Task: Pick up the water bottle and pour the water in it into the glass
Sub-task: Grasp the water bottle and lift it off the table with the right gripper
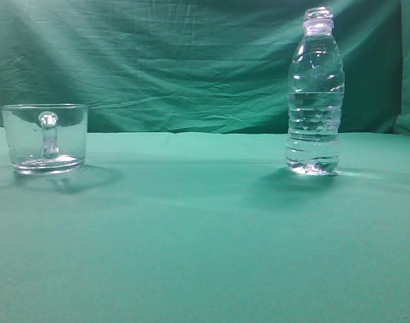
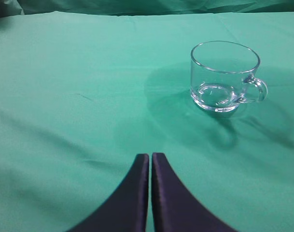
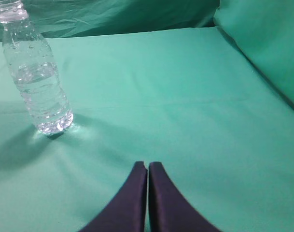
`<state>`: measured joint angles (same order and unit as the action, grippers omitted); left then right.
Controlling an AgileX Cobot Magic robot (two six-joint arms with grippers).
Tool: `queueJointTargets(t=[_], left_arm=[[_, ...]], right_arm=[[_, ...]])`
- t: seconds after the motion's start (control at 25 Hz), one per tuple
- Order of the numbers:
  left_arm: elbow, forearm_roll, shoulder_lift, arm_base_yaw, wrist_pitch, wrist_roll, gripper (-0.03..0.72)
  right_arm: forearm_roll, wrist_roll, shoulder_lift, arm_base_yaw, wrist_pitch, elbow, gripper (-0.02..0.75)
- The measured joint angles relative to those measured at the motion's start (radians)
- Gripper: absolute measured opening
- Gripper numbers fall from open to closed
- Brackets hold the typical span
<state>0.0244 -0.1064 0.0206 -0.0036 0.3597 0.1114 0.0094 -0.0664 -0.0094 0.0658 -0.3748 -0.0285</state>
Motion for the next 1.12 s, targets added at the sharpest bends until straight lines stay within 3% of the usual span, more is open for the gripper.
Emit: queueJointTargets(t=[0.88, 1.12], left_arm=[[0.0, 0.0, 0.0, 0.0, 0.0, 0.0, 0.0], [0.0, 0.0, 0.0, 0.0, 0.0, 0.0, 0.0]], right_arm=[[-0.002, 0.019, 0.0, 0.0, 0.007, 0.0, 0.0], [0.12, -0.051, 0.0, 0.0, 0.266, 0.0, 0.0]])
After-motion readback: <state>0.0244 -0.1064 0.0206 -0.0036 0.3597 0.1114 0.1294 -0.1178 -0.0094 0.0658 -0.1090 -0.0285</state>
